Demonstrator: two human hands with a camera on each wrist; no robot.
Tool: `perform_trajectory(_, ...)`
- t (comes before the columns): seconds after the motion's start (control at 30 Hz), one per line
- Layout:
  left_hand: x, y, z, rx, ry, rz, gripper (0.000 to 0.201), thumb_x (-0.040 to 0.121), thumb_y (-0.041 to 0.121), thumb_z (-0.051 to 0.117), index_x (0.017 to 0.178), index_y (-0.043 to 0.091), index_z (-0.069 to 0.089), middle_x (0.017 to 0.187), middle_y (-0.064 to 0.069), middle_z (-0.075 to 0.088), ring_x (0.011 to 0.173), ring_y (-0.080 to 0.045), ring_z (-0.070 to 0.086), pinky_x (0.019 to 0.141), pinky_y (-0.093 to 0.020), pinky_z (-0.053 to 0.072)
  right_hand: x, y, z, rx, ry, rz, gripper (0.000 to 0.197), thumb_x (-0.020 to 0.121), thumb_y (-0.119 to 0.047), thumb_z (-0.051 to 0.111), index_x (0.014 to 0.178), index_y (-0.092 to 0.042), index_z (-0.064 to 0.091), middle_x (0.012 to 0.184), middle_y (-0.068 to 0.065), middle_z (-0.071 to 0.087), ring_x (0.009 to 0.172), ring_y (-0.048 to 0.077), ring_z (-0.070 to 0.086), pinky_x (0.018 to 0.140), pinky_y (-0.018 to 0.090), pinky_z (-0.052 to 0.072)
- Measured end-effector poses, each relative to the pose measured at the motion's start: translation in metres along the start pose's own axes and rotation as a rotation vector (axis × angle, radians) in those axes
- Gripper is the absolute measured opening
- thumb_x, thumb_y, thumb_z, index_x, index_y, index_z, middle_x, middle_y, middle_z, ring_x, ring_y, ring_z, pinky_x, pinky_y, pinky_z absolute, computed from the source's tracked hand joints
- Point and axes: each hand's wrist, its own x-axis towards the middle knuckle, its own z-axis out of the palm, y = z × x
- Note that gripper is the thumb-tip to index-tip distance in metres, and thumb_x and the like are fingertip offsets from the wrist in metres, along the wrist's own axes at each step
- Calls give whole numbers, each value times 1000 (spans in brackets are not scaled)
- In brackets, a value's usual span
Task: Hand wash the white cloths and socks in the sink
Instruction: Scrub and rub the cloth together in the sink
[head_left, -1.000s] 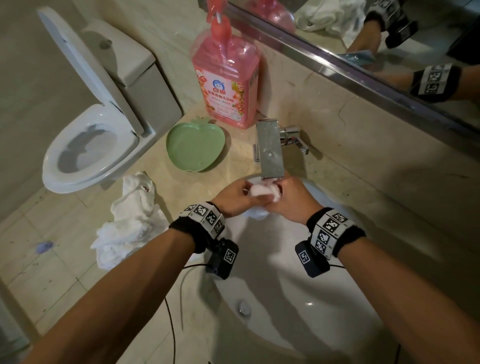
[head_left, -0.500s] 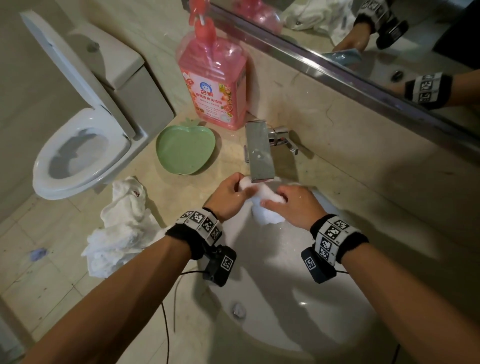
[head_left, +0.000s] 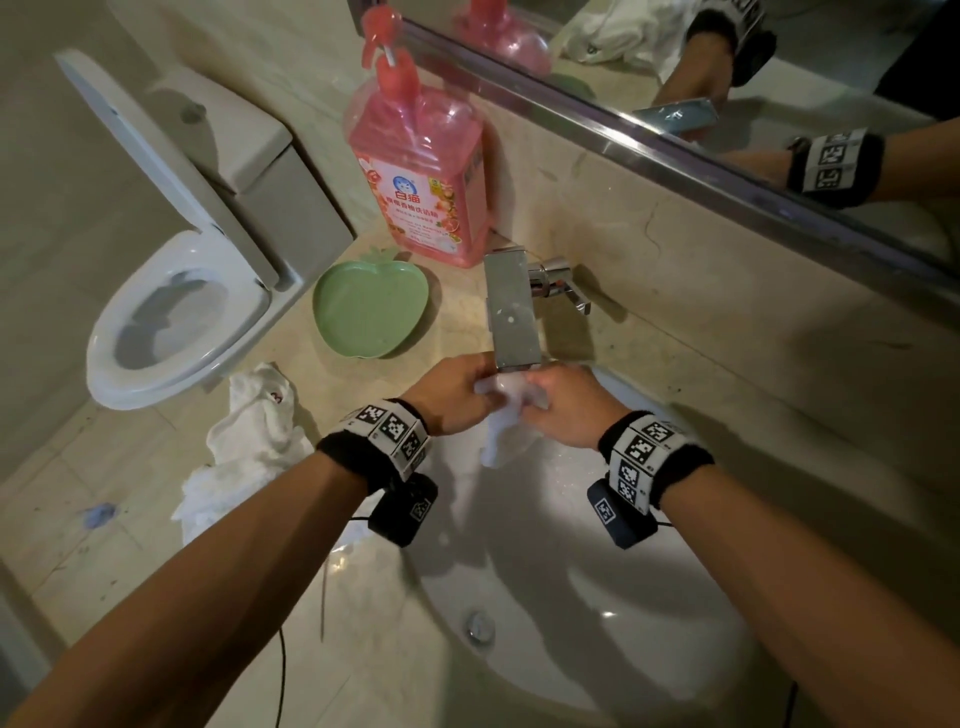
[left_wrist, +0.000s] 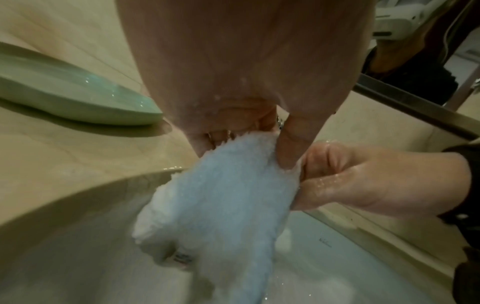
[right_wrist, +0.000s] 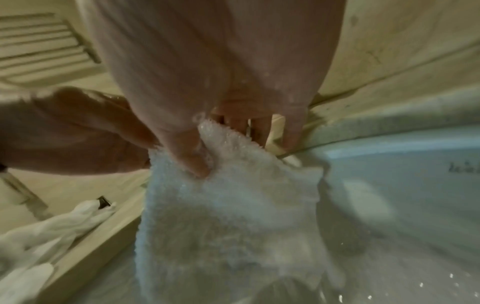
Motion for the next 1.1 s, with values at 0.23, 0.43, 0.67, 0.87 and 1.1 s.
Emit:
perform_trajectory(0.23, 7, -7, 22, 256, 145, -111, 34, 91, 41, 56, 114, 16, 57, 102, -12, 69, 89, -34, 64, 74, -41, 54, -3, 1, 1, -274, 288, 52, 23, 95, -31, 59, 102, -15, 74, 99, 10, 65, 91, 26, 64, 73, 31, 50)
perform_trajectory(0.43, 6, 7, 44, 199, 235, -54, 17, 95, 36, 55, 95, 20, 60, 97, -10, 61, 80, -28, 58, 65, -32, 42, -3, 1, 8, 292, 214, 270, 19, 97, -21, 54, 104, -17, 71, 92, 1, 73, 75, 19, 68, 67, 33, 54)
perform_trajectory(0.67, -8, 5, 57, -220, -11, -103, 20, 90, 12, 59, 108, 5, 62, 97, -1, 58, 100, -29, 62, 90, -40, 53, -1, -8, 11, 662, 142, 330, 31, 79, -20, 81, 107, -21, 66, 100, -1, 75, 94, 16, 71, 84, 33, 58)
perform_trajectory(0.87, -7, -19, 35, -216, 130, -345, 19, 92, 10, 47, 92, 1, 63, 98, -22, 70, 90, -35, 68, 77, -42, 56, -3, -9, 11, 696, 178, 295, 42, 82, 11, 57, 116, -13, 62, 113, 10, 71, 108, 30, 67, 96, 50, 54)
perform_trajectory(1.1, 3, -12, 35, -70, -141, -439, 47, 107, 29, 27, 124, -5, 55, 126, -27, 59, 115, -40, 57, 94, -41, 44, -11, -12, 4, 873, 160, 223, 54, 85, 15, 50, 109, -31, 64, 110, 2, 74, 104, 22, 70, 87, 43, 60)
